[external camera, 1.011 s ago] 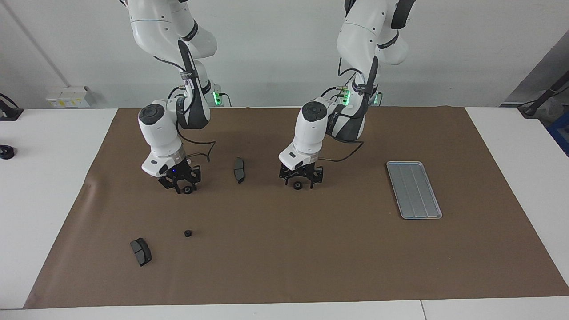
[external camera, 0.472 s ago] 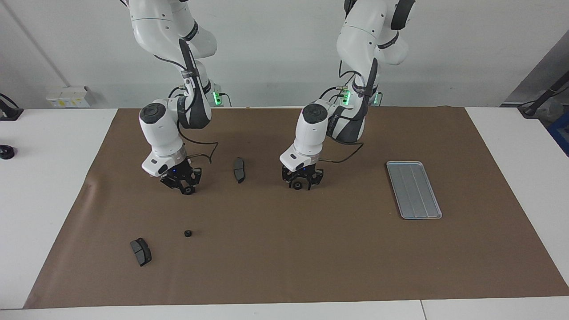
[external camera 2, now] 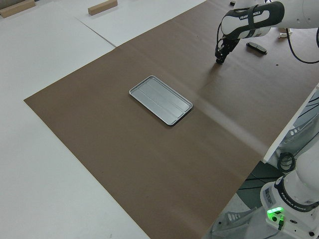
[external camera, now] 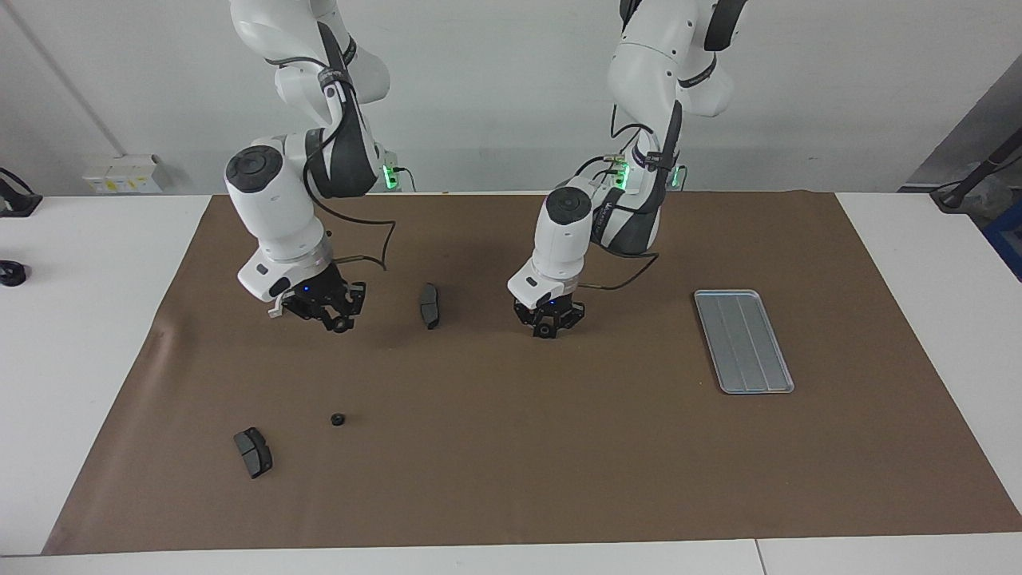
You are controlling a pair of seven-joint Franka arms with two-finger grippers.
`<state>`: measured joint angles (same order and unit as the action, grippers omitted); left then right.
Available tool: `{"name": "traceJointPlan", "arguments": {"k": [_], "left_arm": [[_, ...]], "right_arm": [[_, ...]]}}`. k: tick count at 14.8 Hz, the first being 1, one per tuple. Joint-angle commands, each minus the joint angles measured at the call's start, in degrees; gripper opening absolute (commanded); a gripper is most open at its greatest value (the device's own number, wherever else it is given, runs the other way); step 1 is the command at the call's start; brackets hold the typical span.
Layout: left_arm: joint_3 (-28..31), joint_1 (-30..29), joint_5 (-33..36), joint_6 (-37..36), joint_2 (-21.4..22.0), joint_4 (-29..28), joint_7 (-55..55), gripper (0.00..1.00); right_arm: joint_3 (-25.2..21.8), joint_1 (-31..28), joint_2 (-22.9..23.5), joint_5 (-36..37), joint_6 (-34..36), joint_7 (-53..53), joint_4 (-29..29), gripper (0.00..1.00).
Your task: Pick bearing gear from pile to tray
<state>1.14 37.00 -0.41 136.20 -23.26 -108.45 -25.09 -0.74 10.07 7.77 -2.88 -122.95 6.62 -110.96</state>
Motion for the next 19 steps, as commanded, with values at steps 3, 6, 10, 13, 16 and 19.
{"name": "traceJointPlan", "arguments": {"k": [3,6,10,13,16,19], "left_arm": [[1.2,-6.4,0.7,-5.7,7.2,-1.9,0.3,0.0],[1.2,-12.8,0.6,-13.6,14.4,-5.6,5.3,0.0],[1.2,-23.6,0.6,-14.6,17.8,-8.5,10.8,0.0],[1.2,-31.3,0.7,-5.5,19.0,-14.7,13.7,0.0],[1.1,-36.0,0.6,2.5,20.3,-20.5,23.5,0.0],[1.1,-37.3,0.6,3.0,19.6,-21.8,26.5,0.0]], "right_arm": [[0.3,8.2,2.6,-1.1,-7.0,13.9,0.5,0.0],[0.3,13.5,6.5,-1.2,-13.6,22.2,2.6,0.0],[0.4,17.3,16.6,-0.8,-18.7,32.0,13.2,0.0],[0.2,23.7,24.5,-0.1,-21.6,41.0,18.9,0.0],[0.4,24.3,26.6,3.4,-24.1,42.7,18.9,0.05],[0.1,24.7,28.2,3.8,-28.2,43.3,18.7,0.57]]}}
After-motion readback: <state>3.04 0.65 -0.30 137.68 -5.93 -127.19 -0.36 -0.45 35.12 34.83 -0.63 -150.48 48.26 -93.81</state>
